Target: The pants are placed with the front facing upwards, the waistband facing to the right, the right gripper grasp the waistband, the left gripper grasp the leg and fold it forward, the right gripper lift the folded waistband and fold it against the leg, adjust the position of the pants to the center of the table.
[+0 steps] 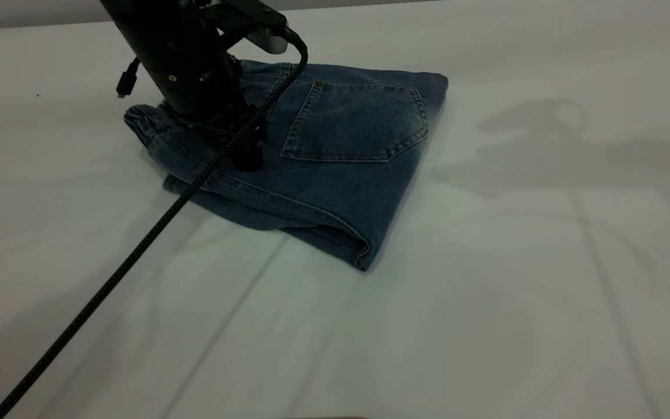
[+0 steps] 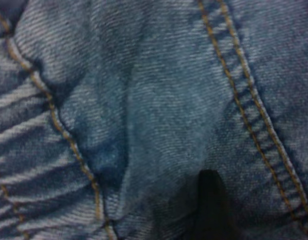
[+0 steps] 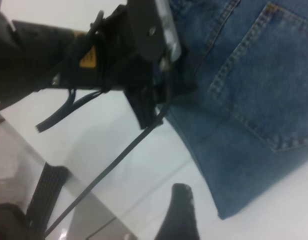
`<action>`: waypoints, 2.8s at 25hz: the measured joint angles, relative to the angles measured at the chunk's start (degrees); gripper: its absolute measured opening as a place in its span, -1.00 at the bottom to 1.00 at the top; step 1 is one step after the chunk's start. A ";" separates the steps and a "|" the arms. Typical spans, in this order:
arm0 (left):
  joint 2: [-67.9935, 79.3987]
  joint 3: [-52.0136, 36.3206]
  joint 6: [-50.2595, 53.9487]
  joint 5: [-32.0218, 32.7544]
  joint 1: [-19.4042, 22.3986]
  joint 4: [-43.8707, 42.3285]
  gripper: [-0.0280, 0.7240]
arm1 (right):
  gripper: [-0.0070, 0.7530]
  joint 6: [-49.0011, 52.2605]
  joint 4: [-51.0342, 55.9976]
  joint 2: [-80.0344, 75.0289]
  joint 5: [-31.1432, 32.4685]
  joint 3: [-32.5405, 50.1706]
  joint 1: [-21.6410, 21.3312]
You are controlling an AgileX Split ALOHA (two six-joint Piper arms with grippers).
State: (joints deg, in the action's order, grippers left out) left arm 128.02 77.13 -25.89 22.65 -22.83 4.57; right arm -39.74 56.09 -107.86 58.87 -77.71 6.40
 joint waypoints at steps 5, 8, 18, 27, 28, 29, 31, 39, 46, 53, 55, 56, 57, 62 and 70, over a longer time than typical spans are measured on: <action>0.08 0.36 4.28 2.56 0.00 0.00 0.25 | 0.45 0.00 0.00 0.00 1.22 0.00 0.00; 0.08 0.49 10.55 5.02 0.00 -0.05 0.25 | 0.45 -0.06 0.00 0.00 1.23 0.00 0.00; 0.08 0.60 24.29 18.52 -0.81 1.05 0.24 | 0.45 -0.06 0.00 0.00 1.34 0.00 0.00; -1.79 0.46 26.43 20.82 -2.21 2.84 0.15 | 0.45 -0.06 0.00 1.55 1.58 -0.48 0.00; -2.96 0.38 26.43 20.89 -2.35 2.89 0.15 | 0.45 -0.06 0.00 2.12 1.69 -0.76 0.00; -4.74 0.25 26.43 20.97 -2.41 3.02 0.15 | 0.45 -0.02 0.00 2.74 1.91 -1.17 0.00; -8.81 0.14 26.30 21.25 -2.46 3.14 0.15 | 0.44 0.53 -0.06 4.08 2.94 -2.01 0.00; -32.01 0.02 20.45 26.48 -2.51 2.98 0.14 | 0.32 2.64 -3.78 14.85 10.12 -2.99 0.00; -52.69 -0.03 14.52 33.55 -2.51 2.92 0.14 | 0.28 13.70 -18.81 31.82 11.78 -2.99 0.00; -65.03 -0.03 13.08 43.76 -2.51 0.07 0.14 | 0.28 28.45 -39.36 52.28 13.21 -2.20 0.00; -67.00 -0.11 13.06 44.50 -2.51 -1.33 0.14 | 0.28 31.21 -42.68 58.73 13.35 -0.21 0.00; -67.70 -0.11 13.06 44.50 -2.51 -1.81 0.14 | 0.28 32.32 -43.52 61.46 13.47 1.22 0.00; -68.21 -0.24 13.12 44.50 -2.51 -2.20 0.14 | 0.28 33.22 -44.15 64.74 13.62 2.61 0.00; -71.16 -5.60 13.69 44.50 -2.51 -2.43 0.14 | 0.28 37.63 -46.52 77.84 14.25 13.11 0.00; -77.46 -24.51 16.61 44.50 -2.51 -2.43 0.14 | 0.28 40.32 -49.02 90.31 13.18 33.16 0.00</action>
State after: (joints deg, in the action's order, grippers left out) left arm 50.55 52.62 -9.28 67.15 -25.34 2.15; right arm 0.58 7.07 -17.55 72.04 -44.55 6.40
